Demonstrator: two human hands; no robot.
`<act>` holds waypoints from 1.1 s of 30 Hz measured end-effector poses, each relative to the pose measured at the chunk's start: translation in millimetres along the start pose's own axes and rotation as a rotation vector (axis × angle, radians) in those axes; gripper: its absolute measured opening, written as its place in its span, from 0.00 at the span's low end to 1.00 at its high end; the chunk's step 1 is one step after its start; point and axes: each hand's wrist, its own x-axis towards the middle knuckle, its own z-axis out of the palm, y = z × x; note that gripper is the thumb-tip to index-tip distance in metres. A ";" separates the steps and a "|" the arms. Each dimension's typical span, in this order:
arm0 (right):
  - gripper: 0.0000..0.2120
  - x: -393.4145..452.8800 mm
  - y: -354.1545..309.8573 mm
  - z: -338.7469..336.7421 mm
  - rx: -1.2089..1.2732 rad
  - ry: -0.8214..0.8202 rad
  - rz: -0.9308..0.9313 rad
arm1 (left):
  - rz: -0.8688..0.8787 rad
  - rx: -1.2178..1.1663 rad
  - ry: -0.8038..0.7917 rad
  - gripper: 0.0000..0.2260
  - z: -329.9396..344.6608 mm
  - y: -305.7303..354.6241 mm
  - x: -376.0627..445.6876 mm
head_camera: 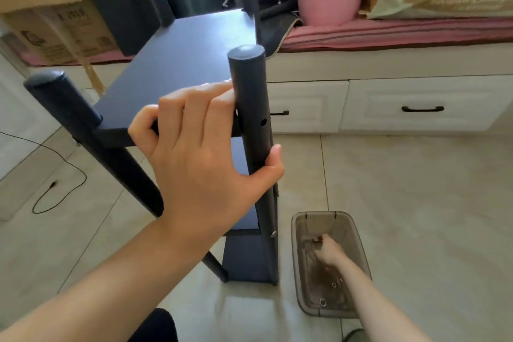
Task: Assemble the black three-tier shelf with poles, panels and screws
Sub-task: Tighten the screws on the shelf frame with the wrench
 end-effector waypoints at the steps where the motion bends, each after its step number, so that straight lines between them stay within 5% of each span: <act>1: 0.25 6.9 0.1 1.2 0.008 -0.008 0.008 | -0.001 0.005 0.000 0.21 0.0 0.2 -0.1; 8: 0.14 36.5 2.2 16.7 -0.008 0.020 0.052 | -0.021 0.024 0.004 0.20 0.7 3.9 0.8; 19: 0.12 33.3 8.9 28.8 -0.059 0.106 -0.005 | 0.004 0.054 -0.024 0.21 -1.8 2.8 0.6; 28: 0.15 22.0 11.3 29.2 -0.554 0.196 -0.321 | -0.010 0.041 -0.026 0.21 0.6 4.7 0.3; 33: 0.11 4.5 -1.2 10.8 -0.598 0.220 -0.299 | -0.007 0.001 -0.035 0.21 -0.2 5.5 0.9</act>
